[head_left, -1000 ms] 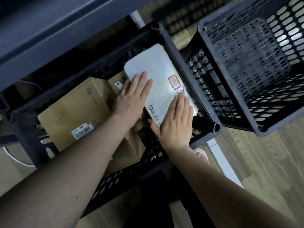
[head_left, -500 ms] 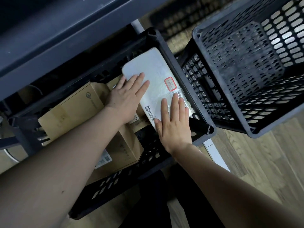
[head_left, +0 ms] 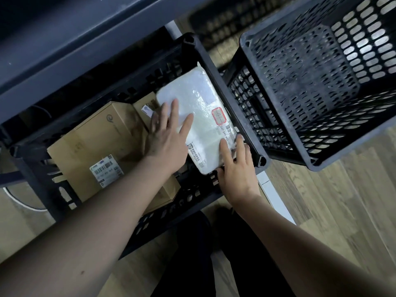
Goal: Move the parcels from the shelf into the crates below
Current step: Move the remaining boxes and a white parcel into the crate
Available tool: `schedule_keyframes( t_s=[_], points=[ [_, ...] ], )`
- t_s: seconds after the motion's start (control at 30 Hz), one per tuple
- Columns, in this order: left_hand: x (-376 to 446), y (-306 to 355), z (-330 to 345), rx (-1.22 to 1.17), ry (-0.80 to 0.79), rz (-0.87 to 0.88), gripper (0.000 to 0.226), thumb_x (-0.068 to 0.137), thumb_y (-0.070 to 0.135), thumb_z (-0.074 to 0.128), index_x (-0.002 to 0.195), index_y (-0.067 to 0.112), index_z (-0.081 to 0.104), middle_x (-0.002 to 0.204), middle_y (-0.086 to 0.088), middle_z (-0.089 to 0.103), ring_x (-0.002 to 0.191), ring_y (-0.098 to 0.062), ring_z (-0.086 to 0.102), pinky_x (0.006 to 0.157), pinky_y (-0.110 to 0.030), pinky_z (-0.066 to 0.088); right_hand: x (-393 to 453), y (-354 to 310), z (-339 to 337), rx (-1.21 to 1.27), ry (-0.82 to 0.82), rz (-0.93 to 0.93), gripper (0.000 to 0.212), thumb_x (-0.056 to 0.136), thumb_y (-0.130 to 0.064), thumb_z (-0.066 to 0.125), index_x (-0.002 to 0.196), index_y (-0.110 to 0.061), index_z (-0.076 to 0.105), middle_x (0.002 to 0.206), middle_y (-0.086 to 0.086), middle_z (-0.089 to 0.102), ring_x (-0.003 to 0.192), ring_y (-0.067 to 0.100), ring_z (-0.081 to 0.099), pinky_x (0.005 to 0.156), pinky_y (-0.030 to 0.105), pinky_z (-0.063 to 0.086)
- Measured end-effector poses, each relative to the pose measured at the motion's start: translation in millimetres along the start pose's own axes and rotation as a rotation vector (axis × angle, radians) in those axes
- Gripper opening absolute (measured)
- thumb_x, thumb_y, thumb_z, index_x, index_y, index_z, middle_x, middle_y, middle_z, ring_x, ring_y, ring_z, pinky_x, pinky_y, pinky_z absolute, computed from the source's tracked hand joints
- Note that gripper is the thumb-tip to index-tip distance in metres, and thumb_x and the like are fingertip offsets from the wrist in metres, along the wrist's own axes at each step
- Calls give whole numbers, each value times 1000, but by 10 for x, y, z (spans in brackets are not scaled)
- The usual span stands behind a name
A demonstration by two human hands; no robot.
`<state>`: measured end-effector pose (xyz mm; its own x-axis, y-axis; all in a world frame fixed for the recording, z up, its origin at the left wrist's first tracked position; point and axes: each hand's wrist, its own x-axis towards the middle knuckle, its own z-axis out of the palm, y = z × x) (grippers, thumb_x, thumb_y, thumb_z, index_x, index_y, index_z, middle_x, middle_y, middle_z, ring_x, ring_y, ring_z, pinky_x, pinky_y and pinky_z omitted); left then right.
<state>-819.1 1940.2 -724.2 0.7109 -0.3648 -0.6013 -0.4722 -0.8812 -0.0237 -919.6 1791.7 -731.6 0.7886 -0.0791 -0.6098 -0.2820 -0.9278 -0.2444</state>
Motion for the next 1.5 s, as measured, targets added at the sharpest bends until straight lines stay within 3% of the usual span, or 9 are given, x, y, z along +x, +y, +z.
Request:
schedule_keyframes(
  t_s=[0.17, 0.33, 0.5, 0.7, 0.83, 0.97, 1.2, 1.4, 1.5],
  points=[
    [124, -188, -30, -34, -1, -28, 84, 94, 53, 39, 150, 15, -10, 153, -17, -26, 144, -29, -15, 116, -42, -4, 145, -95, 57, -53, 16, -4, 91, 87, 4, 47, 150, -20, -14, 152, 24, -21, 141, 44, -5, 115, 38, 20],
    [176, -245, -92, -20, -44, 13, 123, 68, 82, 47, 149, 10, -11, 153, -18, -23, 144, -30, -12, 116, -45, -1, 315, -233, 13, -109, 99, -25, 79, 88, 12, 36, 152, -12, -4, 152, 34, -7, 139, 51, 4, 115, 44, 18],
    [148, -96, -15, -72, -19, 4, 132, 63, 78, 60, 148, 4, -9, 154, -17, -20, 144, -30, -13, 116, -43, 1, 348, -221, 65, -131, 263, -22, 71, 69, 13, 57, 138, -2, 46, 135, 41, 39, 118, 56, 46, 95, 50, 45],
    [139, -122, -70, 27, -92, -29, 127, 68, 78, 55, 148, 6, -13, 154, -21, -19, 144, -32, -9, 116, -43, -1, 289, -181, -244, -215, 32, -192, 63, 97, -4, 23, 150, -7, -9, 157, 12, -18, 146, 28, -13, 118, 37, -7],
    [206, -105, -130, 101, -129, -44, 128, 68, 80, 52, 147, 5, -14, 153, -24, -16, 144, -36, -5, 116, -44, -2, 325, -108, -269, -189, -35, -228, 80, 91, 5, 38, 151, -13, -10, 157, 9, -22, 145, 25, -18, 120, 33, 11],
    [216, -134, -127, 141, -155, -44, 130, 66, 83, 48, 147, 5, -17, 154, -24, -16, 144, -35, -6, 117, -44, 0, 397, -95, -192, -292, -79, -234, 90, 86, -2, 45, 149, -10, -18, 154, 16, -25, 143, 30, -22, 120, 37, 4],
    [147, 130, -224, 232, -155, -116, 121, 74, 73, 55, 147, 1, -9, 154, -25, -7, 143, -36, 2, 116, -44, 1, 280, -104, -432, -222, -143, -227, 82, 90, -3, 44, 152, -16, -9, 157, 7, -21, 146, 24, -15, 118, 29, 4],
    [-179, 384, 13, 56, -65, -131, 77, 98, 36, 44, 148, 0, -3, 157, -19, -6, 144, -31, 2, 117, -41, 1, 132, -29, -394, -235, -130, -242, 77, 92, -2, 40, 152, -13, -8, 158, 10, -19, 146, 26, -14, 117, 29, -5],
    [-302, 476, 121, -4, -104, -143, 86, 96, 43, 45, 147, 0, -9, 155, -18, -15, 145, -31, -3, 117, -41, 2, 68, -17, -377, -225, -163, -237, 73, 94, -2, 36, 152, -12, -7, 158, 9, -19, 146, 25, -14, 119, 30, 3]
  ],
)
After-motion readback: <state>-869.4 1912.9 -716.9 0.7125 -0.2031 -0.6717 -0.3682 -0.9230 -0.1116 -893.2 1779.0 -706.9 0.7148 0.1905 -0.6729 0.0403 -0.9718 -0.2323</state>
